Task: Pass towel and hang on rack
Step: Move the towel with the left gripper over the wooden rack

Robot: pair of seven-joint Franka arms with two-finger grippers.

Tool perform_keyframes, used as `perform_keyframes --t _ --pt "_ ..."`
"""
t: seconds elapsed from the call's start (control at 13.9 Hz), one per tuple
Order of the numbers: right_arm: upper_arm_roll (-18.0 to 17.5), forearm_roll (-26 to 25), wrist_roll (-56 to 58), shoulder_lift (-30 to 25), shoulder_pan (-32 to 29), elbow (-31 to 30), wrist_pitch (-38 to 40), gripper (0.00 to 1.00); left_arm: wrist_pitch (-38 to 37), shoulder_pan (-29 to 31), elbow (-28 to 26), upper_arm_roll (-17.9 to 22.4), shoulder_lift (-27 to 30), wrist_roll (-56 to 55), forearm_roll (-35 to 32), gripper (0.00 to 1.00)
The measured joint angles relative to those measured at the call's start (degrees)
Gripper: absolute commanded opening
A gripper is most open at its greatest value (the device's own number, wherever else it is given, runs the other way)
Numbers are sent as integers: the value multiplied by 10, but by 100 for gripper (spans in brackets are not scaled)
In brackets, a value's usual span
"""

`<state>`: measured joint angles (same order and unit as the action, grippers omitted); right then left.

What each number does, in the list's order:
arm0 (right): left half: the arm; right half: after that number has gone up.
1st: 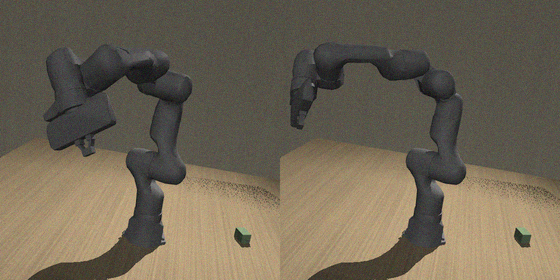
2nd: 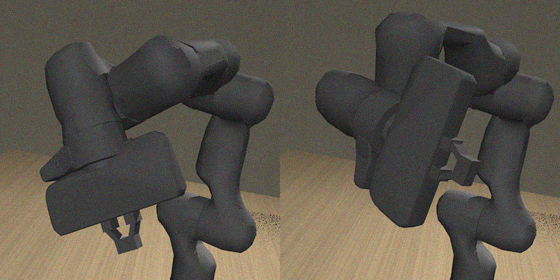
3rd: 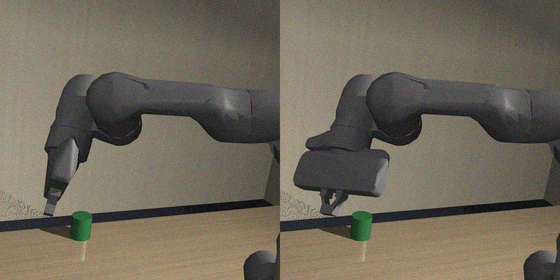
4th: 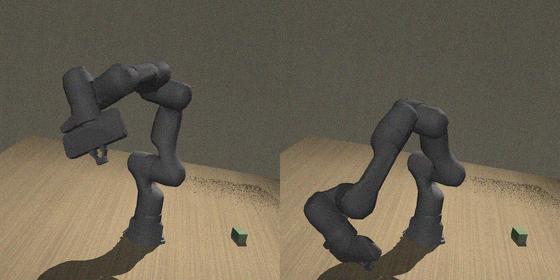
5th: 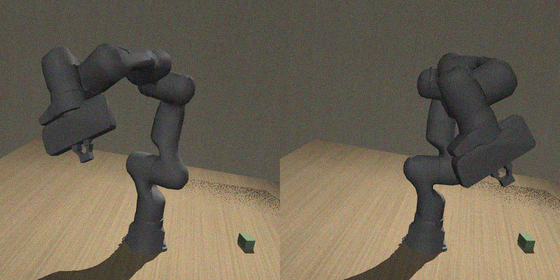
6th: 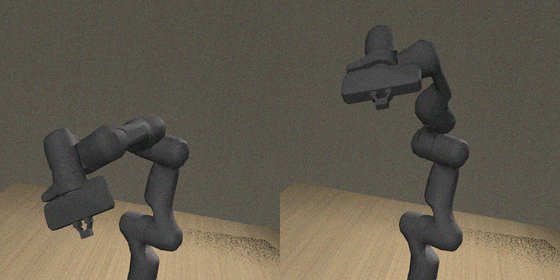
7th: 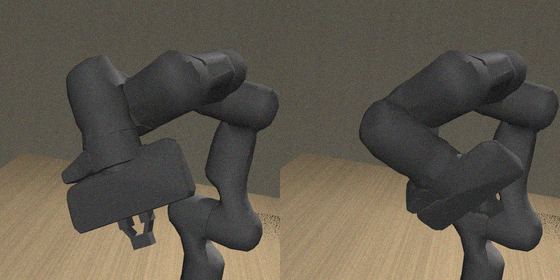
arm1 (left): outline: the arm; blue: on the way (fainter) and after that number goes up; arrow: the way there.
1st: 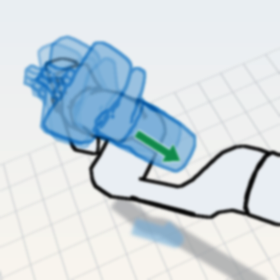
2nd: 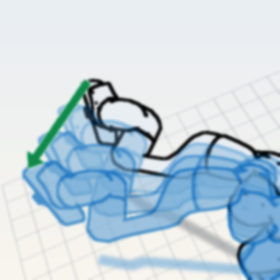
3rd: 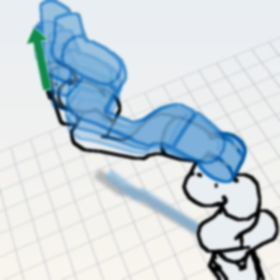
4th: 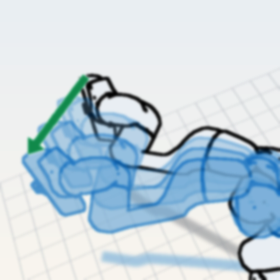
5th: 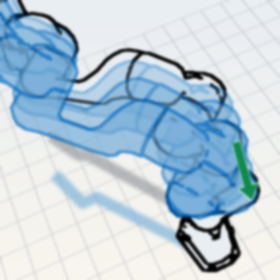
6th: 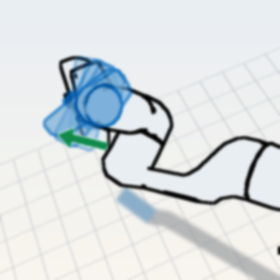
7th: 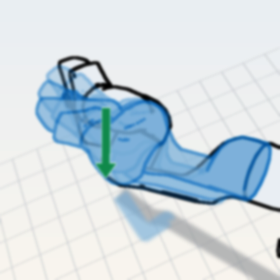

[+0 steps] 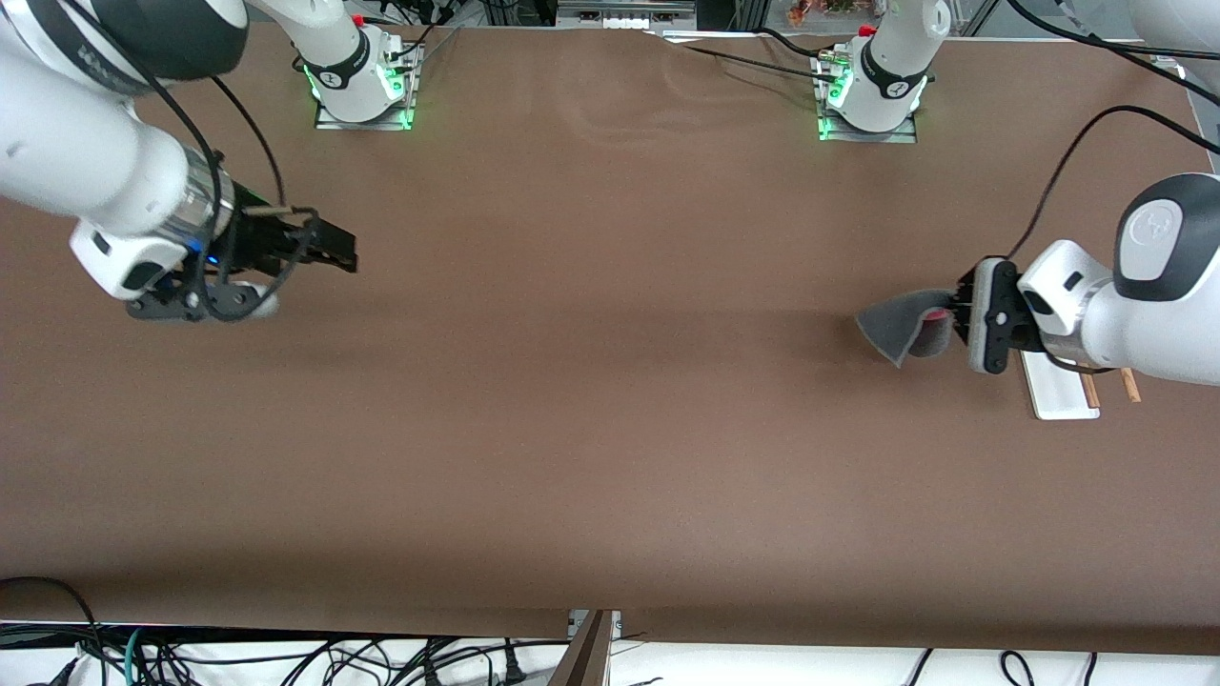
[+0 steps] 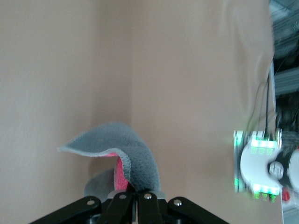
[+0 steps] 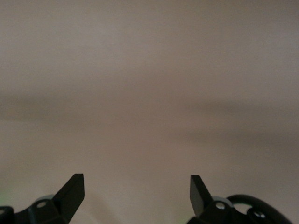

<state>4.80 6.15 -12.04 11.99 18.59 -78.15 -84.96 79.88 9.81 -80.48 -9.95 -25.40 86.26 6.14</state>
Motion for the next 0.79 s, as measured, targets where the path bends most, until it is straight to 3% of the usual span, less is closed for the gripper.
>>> perform_keyframes --t 0.29,0.79 --pt "4 -25 79 -52 -37 -49 -2 100 -1 44 12 7 0 14 -91 0" --pt "2 -72 88 -52 -39 -55 -3 100 20 163 23 26 -40 33 -102 0"
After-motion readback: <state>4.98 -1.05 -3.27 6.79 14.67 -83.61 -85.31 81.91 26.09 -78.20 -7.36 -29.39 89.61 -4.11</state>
